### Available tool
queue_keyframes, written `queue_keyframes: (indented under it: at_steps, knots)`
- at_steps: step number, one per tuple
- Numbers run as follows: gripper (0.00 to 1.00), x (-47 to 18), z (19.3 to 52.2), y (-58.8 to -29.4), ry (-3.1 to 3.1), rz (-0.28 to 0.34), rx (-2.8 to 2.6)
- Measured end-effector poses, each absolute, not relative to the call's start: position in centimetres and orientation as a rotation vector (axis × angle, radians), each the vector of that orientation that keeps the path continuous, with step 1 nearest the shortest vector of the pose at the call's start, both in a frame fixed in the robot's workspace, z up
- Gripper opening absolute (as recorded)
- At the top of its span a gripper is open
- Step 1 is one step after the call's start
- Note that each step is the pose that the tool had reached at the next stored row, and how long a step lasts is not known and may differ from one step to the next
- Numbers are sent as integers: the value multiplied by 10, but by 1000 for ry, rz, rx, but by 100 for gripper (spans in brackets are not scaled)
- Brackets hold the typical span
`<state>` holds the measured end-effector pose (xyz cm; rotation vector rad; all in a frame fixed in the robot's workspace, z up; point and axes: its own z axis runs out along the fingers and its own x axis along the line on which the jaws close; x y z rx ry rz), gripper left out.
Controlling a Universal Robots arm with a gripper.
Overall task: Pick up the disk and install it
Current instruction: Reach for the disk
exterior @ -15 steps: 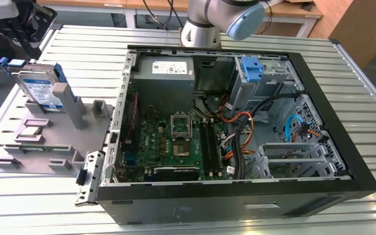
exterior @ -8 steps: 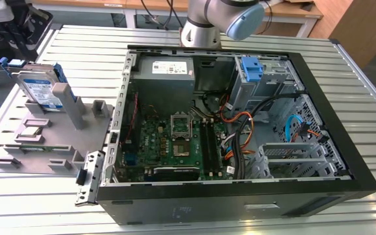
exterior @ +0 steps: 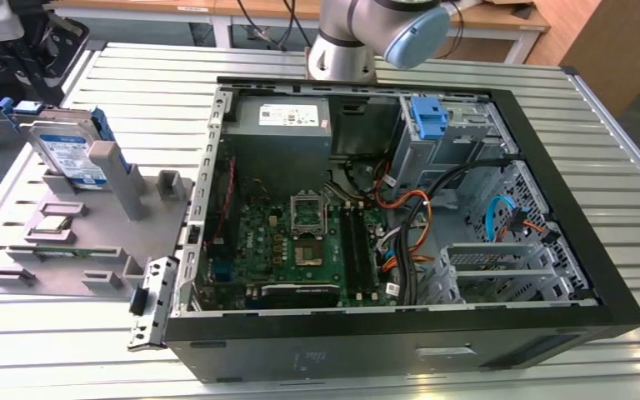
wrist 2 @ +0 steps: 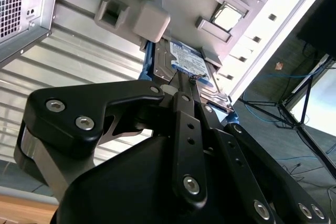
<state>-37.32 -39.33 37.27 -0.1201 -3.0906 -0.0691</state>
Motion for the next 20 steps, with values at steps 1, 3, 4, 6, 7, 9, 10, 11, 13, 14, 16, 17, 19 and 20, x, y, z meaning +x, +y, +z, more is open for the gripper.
queue_keyframes:
  at_steps: [1,3,4,6,7,9,10,11,13,14,16,17,19,20]
  knots:
    - [11,-374,373,-393,-3091,-70,-120]
    - [11,-374,372,-391,-3090,-71,-120]
    - [11,-374,372,-390,-3090,-72,-120]
    - [11,-374,372,-388,-3090,-74,-120]
    - [11,-374,372,-387,-3090,-75,-120]
    - [11,-374,371,-386,-3090,-77,-120]
    - [11,-374,371,-386,-3090,-78,-120]
    - [11,-374,371,-385,-3090,-78,-120]
    - [11,-374,371,-385,-3090,-78,-120]
    - [11,-374,371,-385,-3090,-78,-120]
    - [11,-374,371,-385,-3090,-78,-120]
    - [11,-374,371,-385,-3090,-78,-120]
    - [11,-374,371,-385,-3090,-78,-120]
    - [11,-374,371,-385,-3090,-78,-120]
